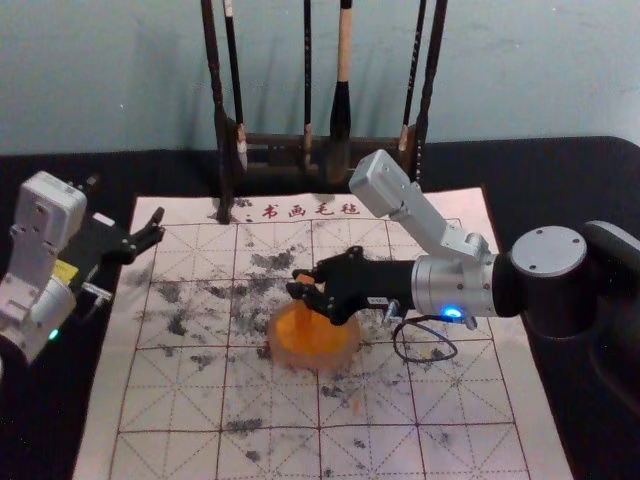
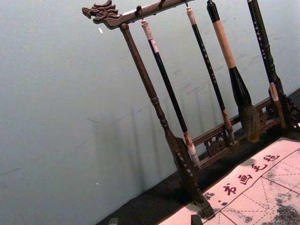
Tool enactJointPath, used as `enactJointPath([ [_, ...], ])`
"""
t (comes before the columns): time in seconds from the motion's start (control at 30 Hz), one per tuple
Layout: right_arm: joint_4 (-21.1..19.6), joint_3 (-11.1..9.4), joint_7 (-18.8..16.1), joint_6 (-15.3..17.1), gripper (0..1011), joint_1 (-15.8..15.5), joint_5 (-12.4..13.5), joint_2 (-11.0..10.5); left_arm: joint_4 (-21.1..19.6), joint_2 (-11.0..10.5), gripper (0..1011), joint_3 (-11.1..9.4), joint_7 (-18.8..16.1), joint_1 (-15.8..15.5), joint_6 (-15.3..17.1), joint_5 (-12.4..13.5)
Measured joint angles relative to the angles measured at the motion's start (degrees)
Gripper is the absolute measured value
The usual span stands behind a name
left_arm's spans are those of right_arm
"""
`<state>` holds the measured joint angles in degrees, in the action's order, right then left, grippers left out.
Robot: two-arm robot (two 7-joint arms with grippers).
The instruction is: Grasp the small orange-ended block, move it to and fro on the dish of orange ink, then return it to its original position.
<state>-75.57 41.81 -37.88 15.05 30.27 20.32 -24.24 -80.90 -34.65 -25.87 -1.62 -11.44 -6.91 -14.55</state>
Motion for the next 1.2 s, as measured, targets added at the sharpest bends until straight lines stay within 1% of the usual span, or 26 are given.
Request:
enactJointPath([
  [0.43,-0.07,-0.73,0.04,-0.57,124,0.10,-1.11,-1.27,0.00,0.00,1001,0.00,0.00,0.00,0.00,0.00],
  [0.73,-1.36,-1.22,-0.63,-0.69,124,-0.53,-1.34,-2.56,0.00,0.00,1001,0.00,0.00,0.00,0.00,0.00],
  [0.87,-1.96,-1.15,-1.18,-0.84,124,-0.84,-1.53,-3.22,0.00,0.00,1001,0.00,0.00,0.00,0.00,0.00],
  [1.2,-2.83,-0.75,-2.20,-0.92,124,-1.07,-1.79,-3.96,0.00,0.00,1001,0.00,0.00,0.00,0.00,0.00],
])
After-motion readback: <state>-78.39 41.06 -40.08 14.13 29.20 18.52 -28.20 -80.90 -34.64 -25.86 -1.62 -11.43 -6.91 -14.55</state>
